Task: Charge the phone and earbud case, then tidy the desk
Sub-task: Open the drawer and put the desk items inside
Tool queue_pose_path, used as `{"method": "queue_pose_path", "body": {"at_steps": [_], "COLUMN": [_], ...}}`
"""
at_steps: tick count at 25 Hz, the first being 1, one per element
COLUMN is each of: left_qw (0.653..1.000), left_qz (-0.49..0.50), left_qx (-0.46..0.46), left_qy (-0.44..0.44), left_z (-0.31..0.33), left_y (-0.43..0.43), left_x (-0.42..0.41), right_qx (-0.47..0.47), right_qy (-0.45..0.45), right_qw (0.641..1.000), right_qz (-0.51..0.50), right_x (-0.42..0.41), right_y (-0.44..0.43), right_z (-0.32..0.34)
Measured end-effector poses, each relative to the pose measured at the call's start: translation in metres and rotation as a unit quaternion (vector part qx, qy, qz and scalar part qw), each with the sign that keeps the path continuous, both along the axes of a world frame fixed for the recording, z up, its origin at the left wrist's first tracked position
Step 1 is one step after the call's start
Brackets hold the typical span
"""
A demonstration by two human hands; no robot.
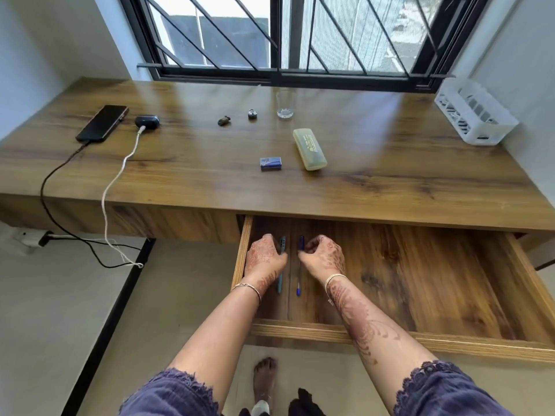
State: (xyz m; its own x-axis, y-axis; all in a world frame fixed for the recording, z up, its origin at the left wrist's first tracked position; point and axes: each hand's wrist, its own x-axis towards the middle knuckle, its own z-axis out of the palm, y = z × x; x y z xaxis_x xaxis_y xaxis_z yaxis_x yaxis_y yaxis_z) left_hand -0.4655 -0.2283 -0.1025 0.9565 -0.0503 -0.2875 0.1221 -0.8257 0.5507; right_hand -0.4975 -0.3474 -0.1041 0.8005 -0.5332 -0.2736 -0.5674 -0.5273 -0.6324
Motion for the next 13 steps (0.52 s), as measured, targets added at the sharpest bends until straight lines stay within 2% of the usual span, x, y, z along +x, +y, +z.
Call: {"method": "queue_pose_path", "body": {"at_steps": [6, 13], "left_qw": [0.992, 0.98], "left_qz": [0.003, 0.033], "left_qx": [-0.079, -0.117], "left_qy": [-0.102, -0.157], "left_z": [0.052, 0.082], "left_y": [-0.004, 0.003], "left_x": [0.021, 0.075], "right_qx": [-0.052, -0.089], "right_qy": [-0.1, -0.163], "right_qw": [0.993, 0.976], "right_qz": [0.043, 0.116], "right_x": [0.019, 0.084], "right_y": [-0.004, -0.002], "right_z": [0.049, 0.074]}}
